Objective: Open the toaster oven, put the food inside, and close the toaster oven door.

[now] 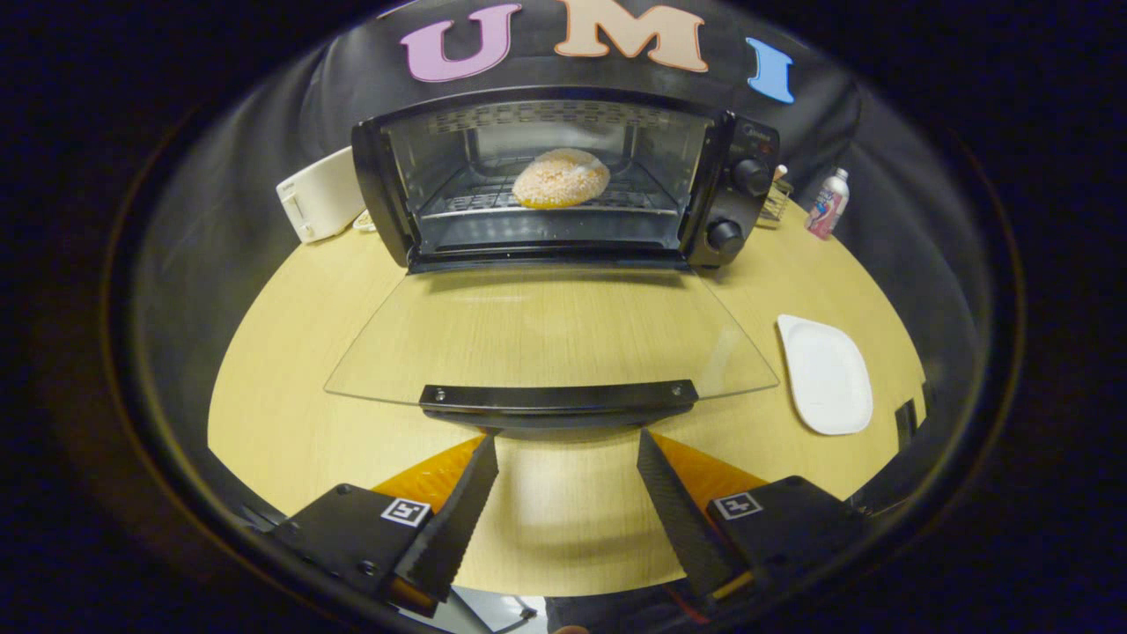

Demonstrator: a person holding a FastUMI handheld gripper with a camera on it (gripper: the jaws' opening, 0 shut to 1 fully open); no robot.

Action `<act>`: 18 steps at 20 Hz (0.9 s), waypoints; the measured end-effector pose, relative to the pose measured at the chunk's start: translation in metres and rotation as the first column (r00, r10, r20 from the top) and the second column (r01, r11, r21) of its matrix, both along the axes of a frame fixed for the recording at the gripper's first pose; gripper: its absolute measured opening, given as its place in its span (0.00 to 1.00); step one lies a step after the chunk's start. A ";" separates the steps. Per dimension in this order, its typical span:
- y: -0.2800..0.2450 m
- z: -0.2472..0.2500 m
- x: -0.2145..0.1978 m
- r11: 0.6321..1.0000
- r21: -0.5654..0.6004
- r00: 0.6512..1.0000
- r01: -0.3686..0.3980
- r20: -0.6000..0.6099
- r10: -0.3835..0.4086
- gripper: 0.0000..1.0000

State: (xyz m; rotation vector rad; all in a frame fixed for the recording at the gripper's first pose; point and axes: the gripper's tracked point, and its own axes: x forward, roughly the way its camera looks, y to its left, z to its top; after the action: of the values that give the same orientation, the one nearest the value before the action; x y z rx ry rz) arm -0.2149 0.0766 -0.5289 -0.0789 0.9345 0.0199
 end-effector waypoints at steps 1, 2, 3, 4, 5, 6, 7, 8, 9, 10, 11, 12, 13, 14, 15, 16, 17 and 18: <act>0.000 0.004 0.001 1.000 -0.010 1.000 -0.009 0.006 0.009 1.00; 0.000 0.009 0.002 1.000 -0.013 1.000 -0.013 0.015 0.013 1.00; 0.000 0.015 0.004 1.000 -0.009 0.999 -0.011 0.031 0.011 1.00; 0.001 0.022 0.007 1.000 0.000 0.999 -0.008 0.051 0.008 1.00; 0.005 0.031 0.009 1.000 0.012 0.997 -0.005 0.072 0.004 1.00; 0.006 0.038 0.015 1.000 0.018 0.995 0.000 0.095 -0.001 1.00; 0.005 0.045 0.022 1.000 0.018 0.993 0.002 0.114 -0.004 1.00; 0.007 0.052 0.031 1.000 0.023 0.991 0.000 0.133 -0.003 1.00; 0.008 0.055 0.038 1.000 0.027 0.990 -0.002 0.144 -0.002 1.00; 0.011 0.061 0.046 0.999 0.033 0.987 -0.006 0.158 0.000 1.00; 0.012 0.065 0.056 0.999 0.039 0.985 -0.006 0.172 -0.001 1.00; 0.015 0.071 0.064 0.999 0.046 0.983 -0.008 0.186 -0.001 1.00; 0.017 0.076 0.073 0.999 0.054 0.980 -0.006 0.199 -0.005 1.00; 0.020 0.080 0.081 0.998 0.062 0.977 -0.005 0.213 -0.008 1.00; 0.021 0.083 0.088 0.998 0.064 0.975 0.000 0.221 -0.015 1.00; 0.022 0.088 0.093 0.997 0.075 0.972 0.001 0.234 -0.018 1.00; 0.025 0.094 0.101 0.996 0.087 0.968 0.007 0.250 -0.028 1.00; 0.027 0.097 0.105 0.995 0.100 0.966 0.013 0.257 -0.038 1.00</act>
State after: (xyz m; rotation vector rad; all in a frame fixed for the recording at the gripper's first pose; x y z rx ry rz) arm -0.1096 0.1033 -0.4314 0.0216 0.6719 0.0310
